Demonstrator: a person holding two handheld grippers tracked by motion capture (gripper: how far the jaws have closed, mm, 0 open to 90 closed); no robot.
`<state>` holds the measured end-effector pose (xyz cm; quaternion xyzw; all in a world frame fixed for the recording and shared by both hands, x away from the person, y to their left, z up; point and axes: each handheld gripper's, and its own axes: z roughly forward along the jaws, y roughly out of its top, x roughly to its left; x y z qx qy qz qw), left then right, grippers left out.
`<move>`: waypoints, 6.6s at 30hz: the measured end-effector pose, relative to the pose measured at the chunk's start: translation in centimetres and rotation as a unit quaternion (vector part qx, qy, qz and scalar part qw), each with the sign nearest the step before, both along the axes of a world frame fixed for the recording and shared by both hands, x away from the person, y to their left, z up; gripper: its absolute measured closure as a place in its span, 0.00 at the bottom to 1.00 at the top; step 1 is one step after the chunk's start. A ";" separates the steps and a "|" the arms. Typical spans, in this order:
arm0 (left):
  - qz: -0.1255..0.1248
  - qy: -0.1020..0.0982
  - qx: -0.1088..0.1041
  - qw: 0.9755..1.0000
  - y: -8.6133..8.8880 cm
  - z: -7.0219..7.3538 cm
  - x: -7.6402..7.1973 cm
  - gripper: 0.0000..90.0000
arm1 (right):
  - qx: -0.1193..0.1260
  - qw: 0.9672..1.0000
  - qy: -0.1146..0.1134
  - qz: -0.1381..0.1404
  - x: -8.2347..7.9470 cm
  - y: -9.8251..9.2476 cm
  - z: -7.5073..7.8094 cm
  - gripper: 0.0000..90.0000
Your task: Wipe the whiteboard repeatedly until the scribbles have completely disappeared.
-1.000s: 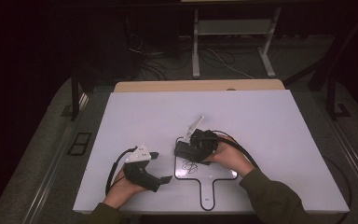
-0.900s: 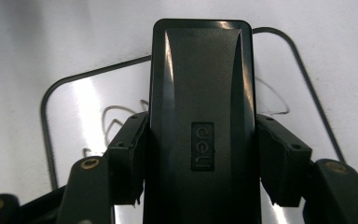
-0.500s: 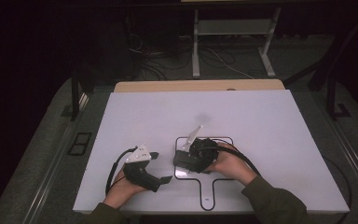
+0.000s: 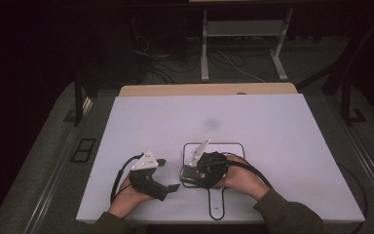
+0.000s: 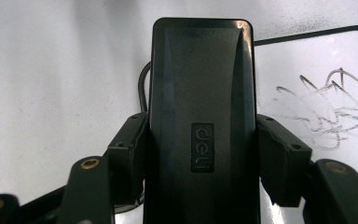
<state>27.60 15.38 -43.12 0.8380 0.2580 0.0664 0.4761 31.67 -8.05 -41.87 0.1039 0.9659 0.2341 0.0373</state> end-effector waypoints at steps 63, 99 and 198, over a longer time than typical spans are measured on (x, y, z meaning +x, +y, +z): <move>-0.001 0.001 0.000 1.000 -0.1 0.0 0.0 0.00 | -0.005 0.995 0.006 -0.096 8.7 -0.8 0.0 0.43; 0.000 0.001 0.000 1.000 -0.3 0.0 0.0 0.00 | -0.008 1.000 -0.006 -0.013 1.6 0.4 0.1 0.42; -0.007 -0.001 0.009 1.000 -0.3 -0.1 0.1 0.00 | -0.024 0.993 -0.040 -0.106 8.6 1.2 0.6 0.44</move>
